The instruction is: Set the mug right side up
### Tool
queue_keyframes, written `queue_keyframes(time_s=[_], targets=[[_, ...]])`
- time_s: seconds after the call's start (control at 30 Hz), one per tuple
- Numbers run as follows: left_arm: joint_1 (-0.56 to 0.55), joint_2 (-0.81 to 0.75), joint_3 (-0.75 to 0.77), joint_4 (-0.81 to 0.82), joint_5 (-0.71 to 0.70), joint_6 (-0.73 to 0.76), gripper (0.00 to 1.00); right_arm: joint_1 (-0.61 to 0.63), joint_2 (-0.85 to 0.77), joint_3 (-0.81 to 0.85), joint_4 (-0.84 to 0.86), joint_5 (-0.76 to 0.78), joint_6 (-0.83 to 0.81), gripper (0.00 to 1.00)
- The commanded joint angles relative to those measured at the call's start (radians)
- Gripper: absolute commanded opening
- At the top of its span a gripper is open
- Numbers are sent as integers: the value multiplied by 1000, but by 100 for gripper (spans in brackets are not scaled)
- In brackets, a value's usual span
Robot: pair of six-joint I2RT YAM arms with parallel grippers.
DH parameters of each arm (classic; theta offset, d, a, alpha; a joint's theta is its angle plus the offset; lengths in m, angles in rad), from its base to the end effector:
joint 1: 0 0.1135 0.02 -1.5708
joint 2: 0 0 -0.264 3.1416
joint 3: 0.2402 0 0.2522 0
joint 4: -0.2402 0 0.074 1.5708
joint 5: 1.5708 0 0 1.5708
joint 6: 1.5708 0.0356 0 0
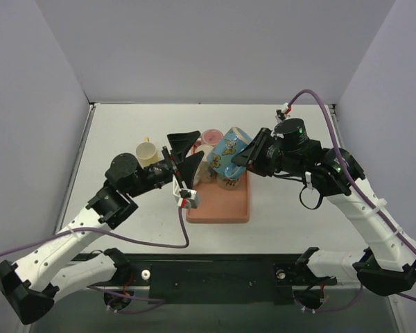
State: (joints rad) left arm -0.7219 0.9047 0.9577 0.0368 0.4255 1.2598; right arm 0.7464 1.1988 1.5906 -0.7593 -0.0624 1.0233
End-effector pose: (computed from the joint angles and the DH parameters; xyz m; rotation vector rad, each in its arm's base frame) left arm 0.1436 -0.1460 0.4035 1.4009 0.5080 0.1196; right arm 0.1672 0.1576 0.4691 0.2507 2.1322 1.1827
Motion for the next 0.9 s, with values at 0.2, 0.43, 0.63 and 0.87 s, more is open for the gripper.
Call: queue_keyframes(time_s=[0.2, 0.43, 0.63, 0.87], targets=[[-40, 24, -128, 336, -36, 147, 74, -65, -2, 63, 184, -103, 43, 0], [9, -18, -126, 235, 39, 108, 75, -111, 15, 52, 199, -152, 61, 0], [-5, 51, -106, 204, 62, 138, 74, -111, 33, 97, 226, -163, 72, 0], [-7, 114, -88, 310, 36, 110, 72, -105, 39, 95, 258, -181, 104, 0]])
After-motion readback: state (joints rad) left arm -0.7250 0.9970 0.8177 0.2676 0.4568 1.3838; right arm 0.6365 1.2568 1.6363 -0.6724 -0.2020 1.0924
